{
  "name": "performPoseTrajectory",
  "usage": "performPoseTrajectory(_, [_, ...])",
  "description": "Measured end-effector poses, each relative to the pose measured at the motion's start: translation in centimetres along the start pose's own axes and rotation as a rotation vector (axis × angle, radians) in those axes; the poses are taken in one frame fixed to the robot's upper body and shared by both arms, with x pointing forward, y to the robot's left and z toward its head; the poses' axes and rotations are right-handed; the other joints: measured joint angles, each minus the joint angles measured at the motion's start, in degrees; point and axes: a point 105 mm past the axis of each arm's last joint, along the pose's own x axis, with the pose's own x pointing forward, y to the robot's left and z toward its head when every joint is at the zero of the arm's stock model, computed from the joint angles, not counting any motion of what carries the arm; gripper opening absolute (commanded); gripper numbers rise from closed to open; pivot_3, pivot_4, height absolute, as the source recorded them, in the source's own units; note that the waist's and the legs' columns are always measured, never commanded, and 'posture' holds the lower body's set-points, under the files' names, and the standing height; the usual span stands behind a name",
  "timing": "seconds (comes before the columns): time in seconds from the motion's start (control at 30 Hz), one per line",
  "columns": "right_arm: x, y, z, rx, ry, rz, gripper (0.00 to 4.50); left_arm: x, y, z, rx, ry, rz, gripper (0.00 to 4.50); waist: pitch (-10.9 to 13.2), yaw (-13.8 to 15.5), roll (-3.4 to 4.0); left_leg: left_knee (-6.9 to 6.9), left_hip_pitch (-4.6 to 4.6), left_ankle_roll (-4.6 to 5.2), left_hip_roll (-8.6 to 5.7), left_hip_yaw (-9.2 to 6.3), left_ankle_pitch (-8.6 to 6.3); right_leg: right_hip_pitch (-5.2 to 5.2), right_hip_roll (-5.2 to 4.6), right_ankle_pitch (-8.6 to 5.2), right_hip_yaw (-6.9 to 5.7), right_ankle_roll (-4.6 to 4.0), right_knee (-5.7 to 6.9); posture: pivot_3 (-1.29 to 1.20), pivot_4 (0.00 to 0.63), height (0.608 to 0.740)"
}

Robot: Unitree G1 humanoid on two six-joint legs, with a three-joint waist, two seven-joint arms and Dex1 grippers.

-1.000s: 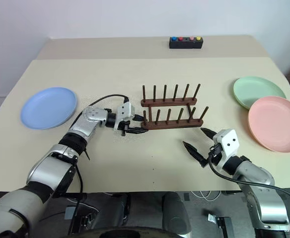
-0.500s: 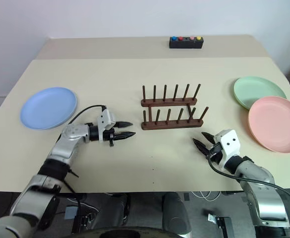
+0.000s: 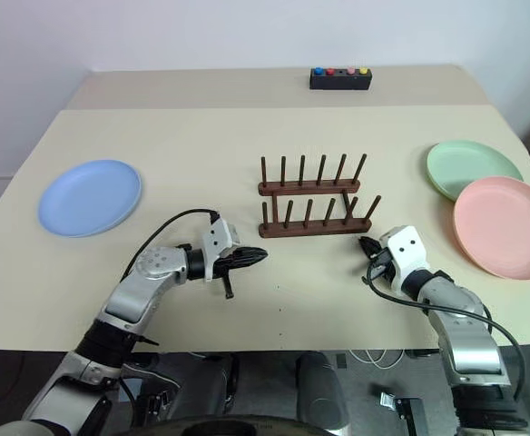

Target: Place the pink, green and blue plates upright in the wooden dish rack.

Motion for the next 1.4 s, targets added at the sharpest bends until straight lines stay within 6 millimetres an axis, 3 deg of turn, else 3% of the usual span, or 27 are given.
performPoseTrajectory(0.37, [3.0,-0.6,1.0,-0.092,-0.023,-0.047,0.03,1.9,2.8,0.5,0.038,-0.015,0.168,0.07,0.0,-0.2,0.01,-0.02,0.09,0.0,0.0,0.0,0.0,0.05,0.01,0.11,0.0,0.19,0.0,0.0,0.15,0.74])
performPoseTrajectory(0.63, [4.5,-1.0,1.5,-0.119,-0.051,-0.076,0.03,1.9,4.6,0.6,0.056,-0.022,0.262,0.07,0.0,-0.3,0.01,-0.06,0.11,0.0,0.0,0.0,0.0,0.05,0.01,0.12,0.0,0.2,0.01,0.0,0.15,0.74])
performPoseTrajectory(1.23, [5.0,-1.3,1.6,-0.118,-0.072,-0.106,0.03,2.1,5.4,0.7,0.054,-0.036,0.313,0.07,0.0,-0.3,0.01,-0.05,0.11,0.0,0.0,0.0,0.0,0.06,0.01,0.12,0.0,0.2,0.01,0.0,0.15,0.74])
performPoseTrajectory(1.4, [4.4,-0.6,1.6,-0.118,-0.061,-0.059,0.03,1.9,5.0,0.7,0.053,-0.044,0.282,0.07,0.0,-0.3,0.01,-0.16,0.08,0.0,0.0,0.0,0.0,0.01,0.01,0.1,0.0,0.21,-0.02,0.0,0.15,0.74])
